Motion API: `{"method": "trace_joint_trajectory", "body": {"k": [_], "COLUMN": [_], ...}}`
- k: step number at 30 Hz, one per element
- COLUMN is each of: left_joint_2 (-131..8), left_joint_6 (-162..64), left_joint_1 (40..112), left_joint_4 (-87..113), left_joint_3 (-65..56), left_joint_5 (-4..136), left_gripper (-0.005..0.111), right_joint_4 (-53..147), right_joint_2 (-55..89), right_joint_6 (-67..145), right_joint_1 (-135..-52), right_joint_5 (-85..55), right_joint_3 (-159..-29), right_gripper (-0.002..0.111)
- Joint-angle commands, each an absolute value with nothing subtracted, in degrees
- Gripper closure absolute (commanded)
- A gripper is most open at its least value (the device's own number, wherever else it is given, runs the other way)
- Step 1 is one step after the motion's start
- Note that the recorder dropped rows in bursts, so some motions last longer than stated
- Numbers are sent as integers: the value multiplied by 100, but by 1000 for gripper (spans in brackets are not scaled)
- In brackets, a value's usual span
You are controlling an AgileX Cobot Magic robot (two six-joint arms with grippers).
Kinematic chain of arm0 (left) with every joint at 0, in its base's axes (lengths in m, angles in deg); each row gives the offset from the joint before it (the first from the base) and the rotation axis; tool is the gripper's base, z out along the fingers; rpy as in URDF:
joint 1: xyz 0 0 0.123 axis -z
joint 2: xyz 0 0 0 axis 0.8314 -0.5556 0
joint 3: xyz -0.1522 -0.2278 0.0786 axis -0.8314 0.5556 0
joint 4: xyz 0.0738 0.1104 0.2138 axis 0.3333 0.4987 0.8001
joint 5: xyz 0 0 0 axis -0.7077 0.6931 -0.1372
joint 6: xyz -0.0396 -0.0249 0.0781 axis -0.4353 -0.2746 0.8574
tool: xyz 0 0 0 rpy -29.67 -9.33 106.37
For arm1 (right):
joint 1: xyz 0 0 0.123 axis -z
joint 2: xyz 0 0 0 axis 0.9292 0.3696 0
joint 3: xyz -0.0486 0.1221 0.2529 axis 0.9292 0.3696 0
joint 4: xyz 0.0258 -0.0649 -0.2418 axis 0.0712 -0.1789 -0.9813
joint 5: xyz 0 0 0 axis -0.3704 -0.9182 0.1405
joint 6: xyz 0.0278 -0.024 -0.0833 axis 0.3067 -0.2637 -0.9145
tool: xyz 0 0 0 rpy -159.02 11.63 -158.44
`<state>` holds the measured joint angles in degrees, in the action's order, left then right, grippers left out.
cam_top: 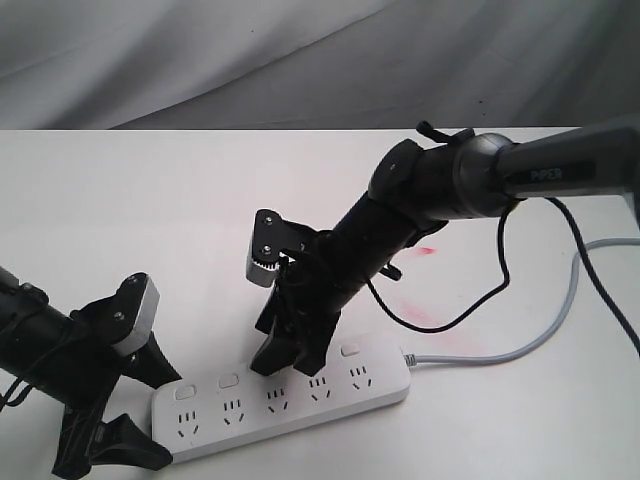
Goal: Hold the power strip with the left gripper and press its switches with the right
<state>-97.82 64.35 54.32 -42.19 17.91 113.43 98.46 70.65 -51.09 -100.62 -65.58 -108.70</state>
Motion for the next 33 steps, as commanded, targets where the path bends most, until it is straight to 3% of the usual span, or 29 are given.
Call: {"method": "trace_joint_trajectory", "body": {"k": [1,21,33], "left_joint_2": [-9849,-9849,-9849], "left_joint_6": [6377,6377,6377], "left_joint_1": [5452,5452,5452], "left_joint_4": [-4017,-4017,-4017], "left_joint_3": [1806,1806,1806], "left_joint_5": [11108,11108,11108], "left_gripper": [51,51,51], "right_joint_4": [9673,8267,8502], "right_joint_2": [7176,7165,7165], "right_joint_6": [-5159,-4322,-4337], "right_joint_1": [-10035,-10035,-10035], "right_joint_5": [-6413,-6043,-6112], "right_joint_3": [-10831,-10831,-10831], "right_gripper": [56,56,56]}}
